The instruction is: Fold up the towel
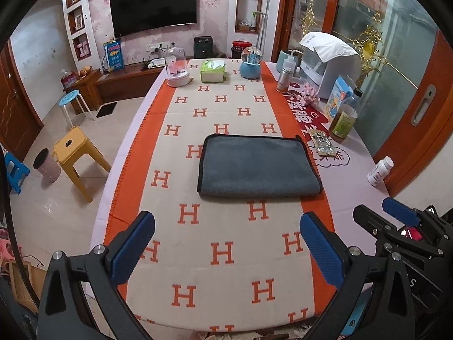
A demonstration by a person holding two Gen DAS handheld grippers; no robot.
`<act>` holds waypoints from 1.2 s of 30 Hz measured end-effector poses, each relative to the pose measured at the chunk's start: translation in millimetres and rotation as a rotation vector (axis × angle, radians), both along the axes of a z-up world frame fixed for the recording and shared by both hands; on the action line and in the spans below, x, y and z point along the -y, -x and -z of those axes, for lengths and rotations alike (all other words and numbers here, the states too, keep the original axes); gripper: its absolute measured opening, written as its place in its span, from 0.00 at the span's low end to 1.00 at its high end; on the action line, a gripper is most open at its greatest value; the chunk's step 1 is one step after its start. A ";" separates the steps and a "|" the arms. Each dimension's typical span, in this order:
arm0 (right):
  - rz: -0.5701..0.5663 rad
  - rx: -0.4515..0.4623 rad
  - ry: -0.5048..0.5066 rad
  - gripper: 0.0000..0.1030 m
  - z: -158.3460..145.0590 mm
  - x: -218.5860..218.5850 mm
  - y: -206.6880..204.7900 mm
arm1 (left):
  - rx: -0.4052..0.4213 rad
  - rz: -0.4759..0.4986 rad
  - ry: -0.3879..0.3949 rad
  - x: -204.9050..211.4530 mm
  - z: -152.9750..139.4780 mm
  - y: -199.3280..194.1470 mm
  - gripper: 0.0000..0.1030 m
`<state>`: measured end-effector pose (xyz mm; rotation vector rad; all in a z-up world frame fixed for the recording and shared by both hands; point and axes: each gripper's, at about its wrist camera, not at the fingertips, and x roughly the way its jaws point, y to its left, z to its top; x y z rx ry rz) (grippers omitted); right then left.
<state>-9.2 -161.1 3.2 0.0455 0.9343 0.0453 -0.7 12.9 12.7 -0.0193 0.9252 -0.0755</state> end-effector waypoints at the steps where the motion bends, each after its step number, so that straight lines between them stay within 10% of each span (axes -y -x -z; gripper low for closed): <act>1: 0.000 0.006 0.003 0.57 -1.1 -0.4 2.1 | 0.000 0.003 -0.002 0.7 -0.1 0.9 0.99; 36: -0.019 0.020 0.015 0.57 -8.8 -12.1 15.9 | -0.015 -0.033 -0.004 -4.0 2.0 10.7 0.99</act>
